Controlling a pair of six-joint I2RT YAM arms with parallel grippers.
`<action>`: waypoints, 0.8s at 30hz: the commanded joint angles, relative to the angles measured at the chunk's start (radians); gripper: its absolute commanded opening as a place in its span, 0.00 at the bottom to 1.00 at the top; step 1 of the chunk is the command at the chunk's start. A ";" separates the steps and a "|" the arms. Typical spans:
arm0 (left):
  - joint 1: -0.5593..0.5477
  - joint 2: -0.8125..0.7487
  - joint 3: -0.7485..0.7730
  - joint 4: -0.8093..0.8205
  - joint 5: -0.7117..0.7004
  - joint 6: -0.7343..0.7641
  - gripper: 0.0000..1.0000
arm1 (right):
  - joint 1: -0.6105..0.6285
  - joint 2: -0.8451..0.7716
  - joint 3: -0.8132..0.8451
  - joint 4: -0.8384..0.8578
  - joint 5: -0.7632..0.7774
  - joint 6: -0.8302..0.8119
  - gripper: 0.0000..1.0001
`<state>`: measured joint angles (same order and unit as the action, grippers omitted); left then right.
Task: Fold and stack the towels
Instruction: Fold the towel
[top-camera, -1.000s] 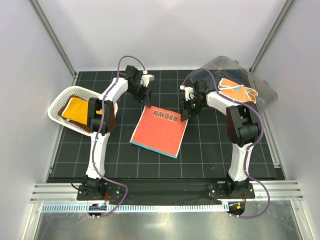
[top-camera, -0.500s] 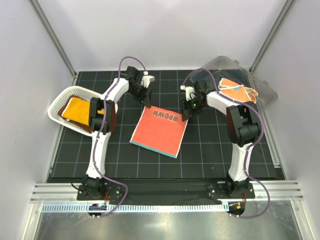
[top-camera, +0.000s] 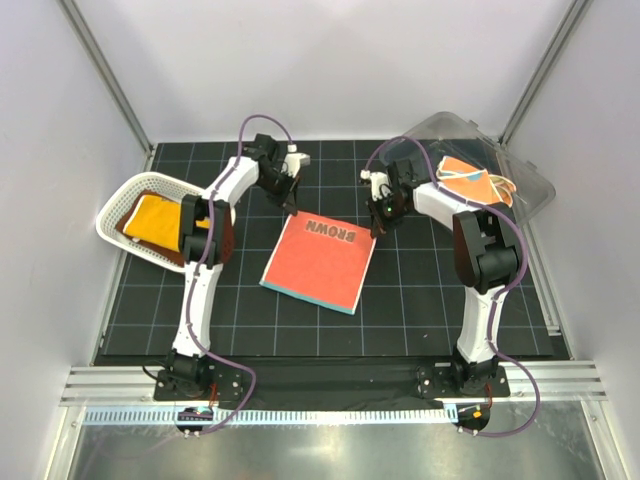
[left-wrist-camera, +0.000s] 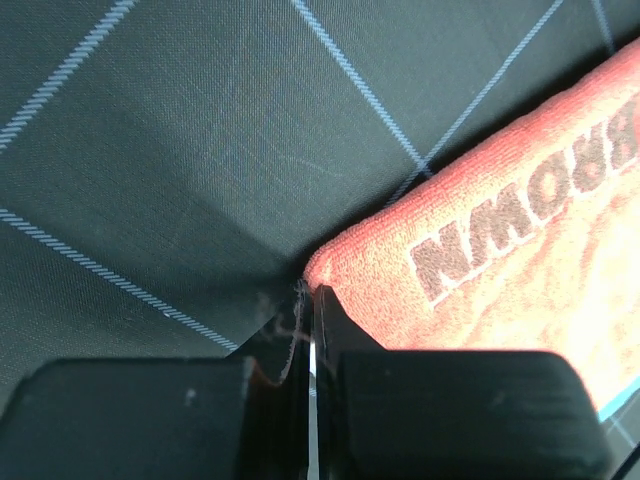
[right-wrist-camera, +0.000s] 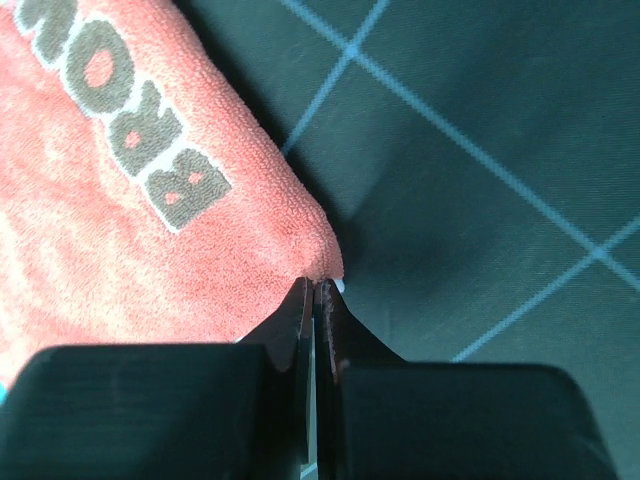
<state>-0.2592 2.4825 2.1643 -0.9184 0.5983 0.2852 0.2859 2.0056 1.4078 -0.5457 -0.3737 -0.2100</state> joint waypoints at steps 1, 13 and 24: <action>0.000 -0.017 0.060 0.013 0.018 -0.032 0.00 | -0.001 -0.050 -0.007 0.055 0.087 -0.014 0.01; -0.006 -0.263 -0.133 0.242 -0.080 -0.155 0.00 | 0.013 -0.249 -0.101 0.118 0.295 0.060 0.01; -0.011 -0.490 -0.486 0.305 -0.124 -0.138 0.00 | 0.193 -0.438 -0.269 0.081 0.456 0.208 0.01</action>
<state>-0.2749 2.0541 1.7447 -0.6659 0.5190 0.1406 0.4343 1.6287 1.1831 -0.4351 -0.0063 -0.0517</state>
